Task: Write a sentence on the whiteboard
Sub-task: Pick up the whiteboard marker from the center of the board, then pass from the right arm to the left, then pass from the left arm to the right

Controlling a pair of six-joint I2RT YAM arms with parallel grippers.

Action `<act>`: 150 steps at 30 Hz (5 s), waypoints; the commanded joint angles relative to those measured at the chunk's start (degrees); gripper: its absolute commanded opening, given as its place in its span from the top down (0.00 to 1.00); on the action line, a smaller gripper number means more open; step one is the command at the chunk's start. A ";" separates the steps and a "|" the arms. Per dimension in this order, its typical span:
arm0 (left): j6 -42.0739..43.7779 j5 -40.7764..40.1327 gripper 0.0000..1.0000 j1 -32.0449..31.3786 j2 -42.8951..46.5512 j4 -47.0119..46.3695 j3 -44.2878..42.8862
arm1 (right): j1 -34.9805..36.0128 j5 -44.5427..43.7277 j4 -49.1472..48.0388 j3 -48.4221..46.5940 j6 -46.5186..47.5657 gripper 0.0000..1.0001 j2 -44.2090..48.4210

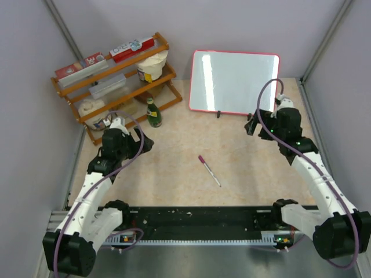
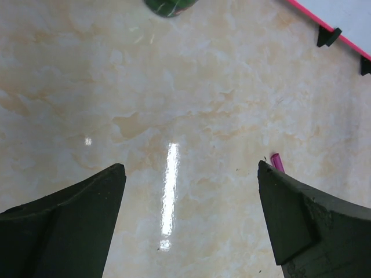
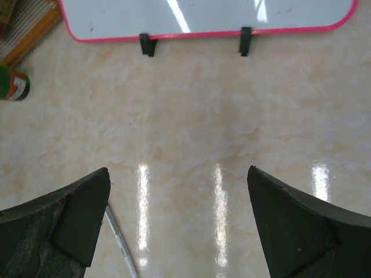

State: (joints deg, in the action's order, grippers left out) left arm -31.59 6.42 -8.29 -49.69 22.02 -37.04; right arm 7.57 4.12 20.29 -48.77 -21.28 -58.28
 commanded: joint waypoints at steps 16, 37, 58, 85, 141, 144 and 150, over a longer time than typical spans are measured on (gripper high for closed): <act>6.10 9.14 0.02 -0.05 3.19 -4.36 -7.70 | 39.18 -8.87 6.95 -14.68 3.96 0.18 -35.30; 9.35 4.48 0.02 -0.05 8.21 -0.66 -11.48 | 43.93 -18.88 7.04 -16.61 1.86 1.00 -44.21; 1.55 27.94 0.04 -21.12 -15.32 -21.56 -17.01 | 24.95 -4.47 -13.52 -1.95 -19.50 1.00 -3.96; -3.83 36.03 0.70 -34.07 -38.11 -33.45 -22.64 | 23.45 -9.39 -13.18 3.33 -28.55 1.00 6.33; 23.42 54.23 1.00 -24.40 -24.40 8.12 -38.11 | 21.08 49.84 -26.71 -8.71 -17.83 0.52 -6.93; 23.68 54.76 1.00 -24.49 -24.84 8.65 -38.11 | 21.60 49.76 -27.59 -8.62 -18.62 0.55 -7.37; 24.30 54.49 1.00 -24.58 -24.84 9.35 -37.76 | 22.57 50.63 -30.49 -8.79 -19.94 0.58 -7.72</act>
State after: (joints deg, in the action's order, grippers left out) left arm -8.95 59.18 -32.71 -74.63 31.44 -73.08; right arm 29.15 53.69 -5.65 -54.54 -40.56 -65.98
